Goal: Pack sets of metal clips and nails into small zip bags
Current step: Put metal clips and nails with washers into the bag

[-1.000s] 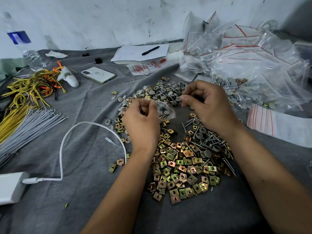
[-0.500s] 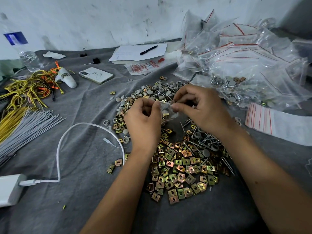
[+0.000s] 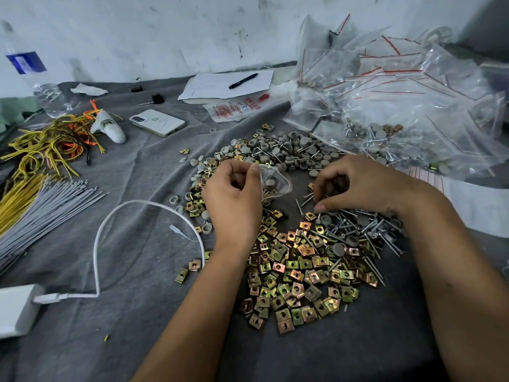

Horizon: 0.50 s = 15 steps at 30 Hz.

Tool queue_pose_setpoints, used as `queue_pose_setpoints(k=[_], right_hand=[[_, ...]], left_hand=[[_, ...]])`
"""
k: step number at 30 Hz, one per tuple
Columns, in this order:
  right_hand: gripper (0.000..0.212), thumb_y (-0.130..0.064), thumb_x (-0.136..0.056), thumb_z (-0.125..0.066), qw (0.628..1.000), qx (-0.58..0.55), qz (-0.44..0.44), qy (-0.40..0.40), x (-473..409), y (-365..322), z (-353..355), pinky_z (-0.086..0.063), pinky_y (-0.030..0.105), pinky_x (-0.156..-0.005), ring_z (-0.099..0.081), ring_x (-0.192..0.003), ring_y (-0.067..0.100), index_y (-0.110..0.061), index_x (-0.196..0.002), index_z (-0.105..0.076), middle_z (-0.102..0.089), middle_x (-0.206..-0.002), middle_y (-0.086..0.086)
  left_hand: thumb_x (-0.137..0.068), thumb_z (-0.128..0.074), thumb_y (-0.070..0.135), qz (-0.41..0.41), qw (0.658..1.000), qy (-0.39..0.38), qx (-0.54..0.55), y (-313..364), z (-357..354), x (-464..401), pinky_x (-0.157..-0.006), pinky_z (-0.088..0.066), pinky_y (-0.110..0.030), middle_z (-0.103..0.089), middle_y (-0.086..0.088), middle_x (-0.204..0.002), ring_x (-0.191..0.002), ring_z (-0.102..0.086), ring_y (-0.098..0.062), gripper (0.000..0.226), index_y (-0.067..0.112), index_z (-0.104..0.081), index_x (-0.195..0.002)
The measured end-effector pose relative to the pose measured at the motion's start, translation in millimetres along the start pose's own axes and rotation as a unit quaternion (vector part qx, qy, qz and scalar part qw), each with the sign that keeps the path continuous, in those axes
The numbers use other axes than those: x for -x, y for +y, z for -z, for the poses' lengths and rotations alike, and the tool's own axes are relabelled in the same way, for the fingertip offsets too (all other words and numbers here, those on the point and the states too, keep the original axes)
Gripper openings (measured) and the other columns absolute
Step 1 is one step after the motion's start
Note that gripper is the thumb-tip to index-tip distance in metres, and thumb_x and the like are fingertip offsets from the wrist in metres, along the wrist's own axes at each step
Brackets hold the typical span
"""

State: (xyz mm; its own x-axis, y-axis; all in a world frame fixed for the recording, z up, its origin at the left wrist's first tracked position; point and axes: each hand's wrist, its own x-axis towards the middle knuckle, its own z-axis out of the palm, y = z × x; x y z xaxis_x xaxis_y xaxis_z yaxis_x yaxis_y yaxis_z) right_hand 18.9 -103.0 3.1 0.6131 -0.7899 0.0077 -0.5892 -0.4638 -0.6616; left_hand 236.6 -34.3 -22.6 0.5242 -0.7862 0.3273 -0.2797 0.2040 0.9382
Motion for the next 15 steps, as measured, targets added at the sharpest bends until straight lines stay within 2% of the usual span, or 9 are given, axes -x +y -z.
queue_pose_setpoints(k=[3, 8, 12, 15], right_hand=[[0.02, -0.035, -0.075, -0.089, 1.0, 0.012, -0.014, 0.008, -0.4, 3.3, -0.6, -0.042, 0.014, -0.057, -0.055, -0.064, -0.002, -0.034, -0.089, -0.075, -0.062, -0.075, -0.016], [0.018, -0.033, -0.076, -0.089, 0.998, 0.044, -0.02, 0.044, -6.8, -0.2, -9.1, -0.042, 0.014, -0.054, -0.058, -0.063, 0.0, -0.032, -0.085, -0.073, -0.066, -0.074, -0.008], [0.017, -0.028, -0.083, -0.084, 0.996, 0.075, -0.006, 0.054, -12.7, -5.0, -17.4, -0.045, 0.018, -0.065, -0.061, -0.074, -0.002, -0.031, -0.09, -0.069, -0.066, -0.082, -0.011], [0.027, -0.019, -0.086, -0.082, 0.994, 0.088, 0.004, 0.072, -17.6, -10.0, -26.0, -0.042, 0.012, -0.07, -0.06, -0.079, -0.006, -0.031, -0.104, -0.068, -0.065, -0.089, -0.018]], left_hand=[[-0.098, -0.069, 0.015, 0.0, 1.0, 0.001, 0.006, 0.2, 0.6, 0.6, -0.046, -0.04, -0.027, -0.067, -0.018, -0.067, -0.053, -0.053, -0.019, 0.019, 0.016, -0.066, -0.079], [-0.098, -0.069, 0.015, 0.0, 1.0, 0.001, 0.003, 0.9, -0.2, 1.0, -0.046, -0.04, -0.026, -0.067, -0.017, -0.066, -0.052, -0.052, -0.017, 0.02, 0.015, -0.066, -0.079], [-0.098, -0.068, 0.016, -0.002, 1.0, -0.003, 0.001, 0.8, 0.0, 1.4, -0.048, -0.042, -0.028, -0.067, -0.018, -0.068, -0.054, -0.053, -0.018, 0.018, 0.014, -0.067, -0.08], [-0.098, -0.068, 0.015, -0.002, 1.0, 0.0, 0.001, 1.3, -0.2, 1.3, -0.047, -0.042, -0.027, -0.066, -0.018, -0.067, -0.052, -0.052, -0.016, 0.018, 0.013, -0.067, -0.08]])
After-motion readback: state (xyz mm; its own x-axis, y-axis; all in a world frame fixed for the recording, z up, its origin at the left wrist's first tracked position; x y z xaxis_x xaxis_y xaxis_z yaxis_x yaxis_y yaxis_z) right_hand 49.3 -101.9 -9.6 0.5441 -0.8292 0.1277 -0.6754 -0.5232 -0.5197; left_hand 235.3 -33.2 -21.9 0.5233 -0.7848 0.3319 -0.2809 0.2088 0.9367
